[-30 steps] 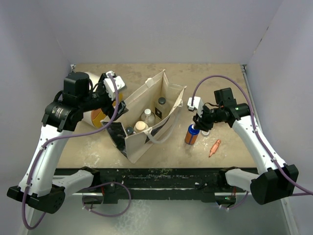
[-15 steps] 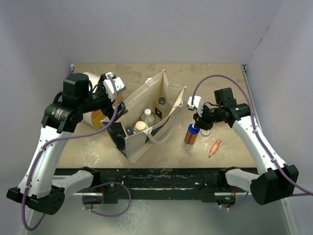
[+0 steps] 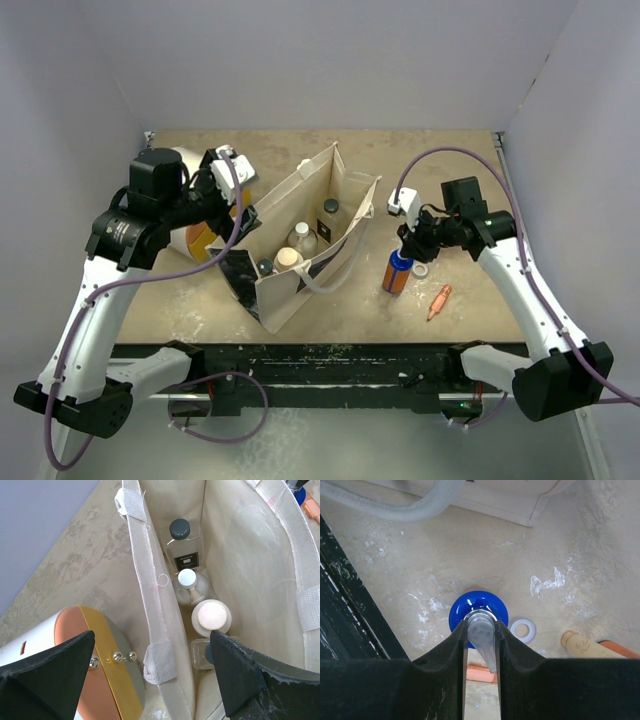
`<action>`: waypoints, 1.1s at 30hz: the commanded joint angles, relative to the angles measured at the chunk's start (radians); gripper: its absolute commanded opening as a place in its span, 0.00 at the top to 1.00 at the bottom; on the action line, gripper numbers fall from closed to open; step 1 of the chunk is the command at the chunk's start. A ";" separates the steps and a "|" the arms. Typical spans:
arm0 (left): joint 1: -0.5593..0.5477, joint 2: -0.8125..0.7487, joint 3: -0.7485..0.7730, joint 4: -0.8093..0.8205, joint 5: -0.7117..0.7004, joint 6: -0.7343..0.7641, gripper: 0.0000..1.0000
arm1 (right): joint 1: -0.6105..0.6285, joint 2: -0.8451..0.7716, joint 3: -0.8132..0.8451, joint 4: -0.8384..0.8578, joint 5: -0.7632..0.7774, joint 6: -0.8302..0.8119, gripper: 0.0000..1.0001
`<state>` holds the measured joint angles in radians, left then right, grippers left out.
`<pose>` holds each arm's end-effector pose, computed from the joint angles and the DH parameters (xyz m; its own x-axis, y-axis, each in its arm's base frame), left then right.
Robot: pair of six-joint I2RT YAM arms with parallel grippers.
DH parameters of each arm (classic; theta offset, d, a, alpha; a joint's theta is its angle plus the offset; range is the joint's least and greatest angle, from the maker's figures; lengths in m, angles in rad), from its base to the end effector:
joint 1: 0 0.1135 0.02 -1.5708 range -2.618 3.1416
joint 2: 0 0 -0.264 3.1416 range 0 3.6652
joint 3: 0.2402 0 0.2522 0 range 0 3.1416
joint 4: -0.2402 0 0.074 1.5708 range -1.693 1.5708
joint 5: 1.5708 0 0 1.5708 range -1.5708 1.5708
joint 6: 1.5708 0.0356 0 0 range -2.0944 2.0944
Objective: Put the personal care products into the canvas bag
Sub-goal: Pick up the care product from the center of the board.
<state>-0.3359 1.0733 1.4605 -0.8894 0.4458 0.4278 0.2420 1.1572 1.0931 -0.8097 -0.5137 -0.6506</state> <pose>0.1755 -0.0775 0.4425 -0.1421 0.4461 -0.8836 0.7838 0.5959 0.1748 0.2187 0.0720 0.3189 -0.2805 -0.6125 -0.7390 -0.8606 0.5014 -0.0890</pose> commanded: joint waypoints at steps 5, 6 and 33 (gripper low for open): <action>0.006 0.014 0.033 0.072 -0.013 -0.010 0.01 | 0.003 -0.039 0.153 0.040 -0.007 0.094 1.00; 0.006 0.017 0.033 0.076 -0.014 -0.004 0.01 | 0.003 -0.040 0.162 0.036 -0.003 0.098 1.00; 0.006 0.146 0.095 0.106 -0.022 0.086 0.01 | 0.162 0.094 0.819 -0.174 0.152 0.254 1.00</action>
<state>-0.3355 1.2152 1.5169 -0.8276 0.4084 0.4862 0.3660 1.2247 1.7672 -1.0130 -0.4103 -0.4599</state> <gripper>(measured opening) 0.995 0.263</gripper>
